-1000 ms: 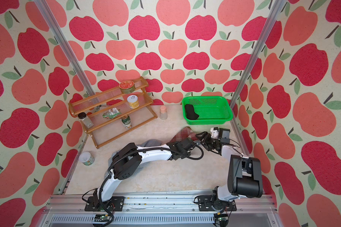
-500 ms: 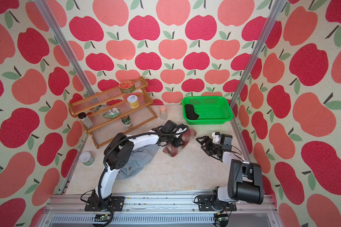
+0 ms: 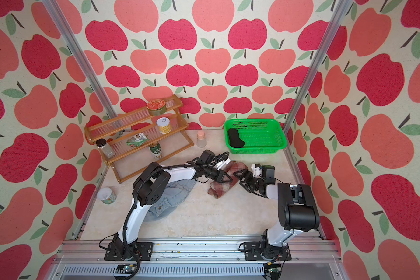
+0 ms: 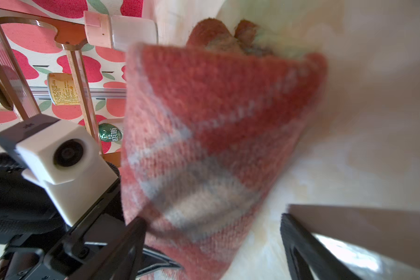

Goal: Roll up the skirts
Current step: Roll the skirt at the center of the board.

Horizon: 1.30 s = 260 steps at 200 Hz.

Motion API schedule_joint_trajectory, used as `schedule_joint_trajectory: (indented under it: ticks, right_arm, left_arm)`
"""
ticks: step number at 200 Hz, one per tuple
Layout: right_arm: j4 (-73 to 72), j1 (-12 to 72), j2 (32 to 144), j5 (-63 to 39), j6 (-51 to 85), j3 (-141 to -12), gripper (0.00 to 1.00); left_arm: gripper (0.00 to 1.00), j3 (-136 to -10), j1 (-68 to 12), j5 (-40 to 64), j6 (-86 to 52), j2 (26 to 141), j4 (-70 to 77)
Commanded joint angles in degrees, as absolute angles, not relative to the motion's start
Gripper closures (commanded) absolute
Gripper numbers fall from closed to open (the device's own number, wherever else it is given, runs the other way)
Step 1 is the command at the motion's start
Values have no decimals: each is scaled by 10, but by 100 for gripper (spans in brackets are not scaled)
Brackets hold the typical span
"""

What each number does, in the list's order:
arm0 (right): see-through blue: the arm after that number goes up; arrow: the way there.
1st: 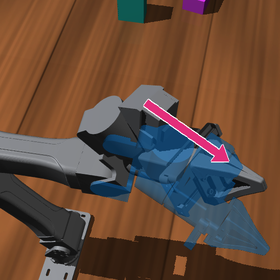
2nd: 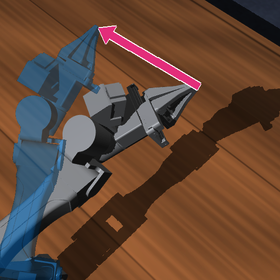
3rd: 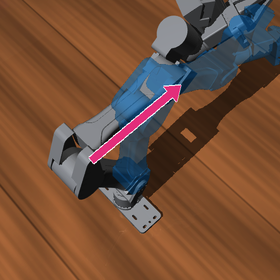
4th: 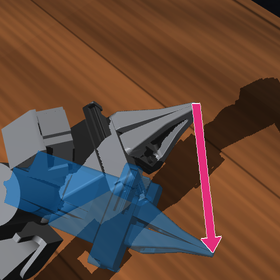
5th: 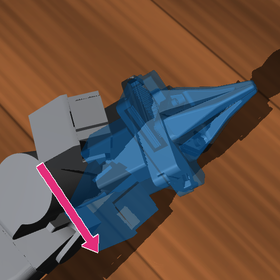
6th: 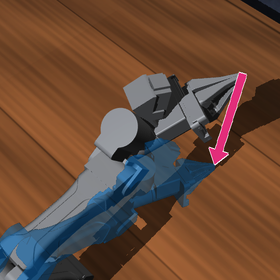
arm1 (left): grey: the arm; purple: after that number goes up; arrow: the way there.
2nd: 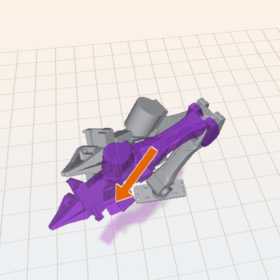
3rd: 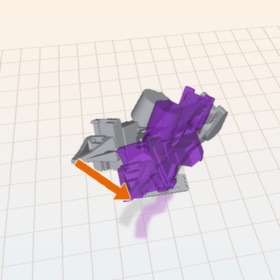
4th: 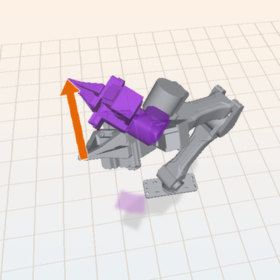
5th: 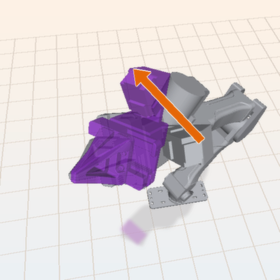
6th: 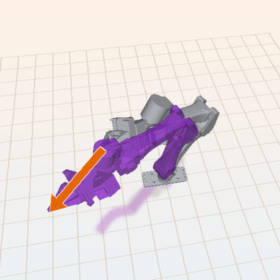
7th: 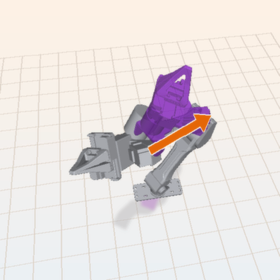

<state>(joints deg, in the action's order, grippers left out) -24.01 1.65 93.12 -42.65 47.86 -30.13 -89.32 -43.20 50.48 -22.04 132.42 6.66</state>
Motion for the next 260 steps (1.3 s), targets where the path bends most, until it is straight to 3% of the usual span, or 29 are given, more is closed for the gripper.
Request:
schedule_joint_trajectory:
  ticks: [1, 17, 31, 111, 137, 152, 171, 181, 211, 215, 218, 231, 260]
  right_arm:
    - [-293, 28, 973, -410, 507, -307, 10]
    - [-326, 36, 997, -412, 523, -304, 13]
    - [-342, 45, 1017, -416, 535, -309, 23]
    - [-449, 92, 1087, -412, 603, -320, 19]
    - [-464, 99, 1104, -410, 616, -326, 27]
    - [-455, 98, 1102, -408, 613, -329, 45]
    - [-420, 96, 1087, -401, 601, -333, 73]
    - [-391, 96, 1076, -394, 589, -336, 82]
    - [-328, 93, 1046, -377, 561, -339, 89]
    - [-321, 92, 1043, -375, 558, -339, 89]
    - [-315, 93, 1040, -373, 556, -340, 89]
    - [-288, 91, 1029, -367, 546, -342, 89]
    - [-220, 92, 1004, -344, 522, -353, 89]
  left_arm:
    - [89, -870, -439, 555, -276, 1365, 93]
    - [89, -865, -437, 565, -300, 1370, 122]
    - [89, -860, -433, 569, -317, 1371, 146]
    - [89, -871, -430, 616, -405, 1396, 248]
    - [88, -880, -432, 633, -422, 1407, 259]
    - [77, -884, -433, 636, -402, 1402, 222]
    - [46, -886, -427, 612, -330, 1373, 129]
    - [37, -887, -423, 586, -280, 1352, 68]
    - [23, -894, -404, 418, -129, 1275, -114]
    - [5, -891, -402, 372, -113, 1261, -130]
    - [0, -885, -402, 331, -100, 1247, -137]
    - [0, -820, -411, 175, -54, 1171, -90]
    - [0, -734, -458, 24, 50, 1060, -17]
